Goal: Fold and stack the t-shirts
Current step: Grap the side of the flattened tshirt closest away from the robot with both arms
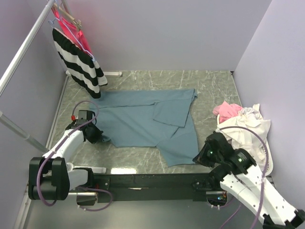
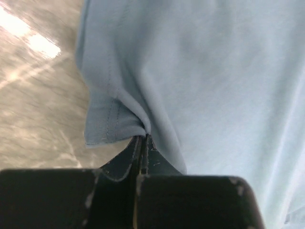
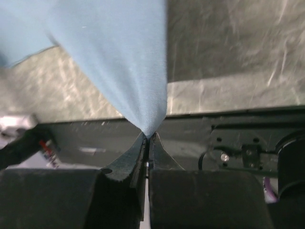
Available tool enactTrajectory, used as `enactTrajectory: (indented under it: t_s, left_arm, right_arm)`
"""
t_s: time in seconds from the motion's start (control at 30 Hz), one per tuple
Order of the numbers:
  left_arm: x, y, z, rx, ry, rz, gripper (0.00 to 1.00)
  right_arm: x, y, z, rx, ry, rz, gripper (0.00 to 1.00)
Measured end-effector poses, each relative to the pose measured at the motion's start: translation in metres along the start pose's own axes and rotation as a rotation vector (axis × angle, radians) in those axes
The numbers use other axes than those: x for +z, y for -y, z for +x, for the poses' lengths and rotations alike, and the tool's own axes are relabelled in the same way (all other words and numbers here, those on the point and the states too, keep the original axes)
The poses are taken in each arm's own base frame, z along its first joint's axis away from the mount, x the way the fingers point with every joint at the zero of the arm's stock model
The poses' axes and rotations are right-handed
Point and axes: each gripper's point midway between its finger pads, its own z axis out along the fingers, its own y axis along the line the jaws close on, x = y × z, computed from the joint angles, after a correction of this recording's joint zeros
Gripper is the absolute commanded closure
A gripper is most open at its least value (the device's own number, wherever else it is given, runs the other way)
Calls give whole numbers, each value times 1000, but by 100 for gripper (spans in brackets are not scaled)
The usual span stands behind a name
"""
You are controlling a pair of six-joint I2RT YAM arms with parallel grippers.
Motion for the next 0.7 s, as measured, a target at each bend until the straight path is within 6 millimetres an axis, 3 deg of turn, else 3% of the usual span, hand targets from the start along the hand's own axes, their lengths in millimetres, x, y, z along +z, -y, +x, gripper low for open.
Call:
enactTrajectory:
  t_s: [0.3, 0.53, 0.6, 0.7]
  left_arm:
    - [-18, 7, 3, -10, 17, 40, 99]
    - [-35, 11, -6, -35, 72, 70, 99]
    - [-36, 12, -7, -39, 79, 72, 99]
    - [-35, 11, -7, -39, 74, 67, 99]
  right_arm:
    - [-27, 11, 7, 50, 45, -67, 100]
    - [-71, 0, -26, 99, 248, -167, 100]
    - [-66, -2, -24, 85, 239, -178, 100]
    - [-40, 3, -16, 44, 164, -100, 100]
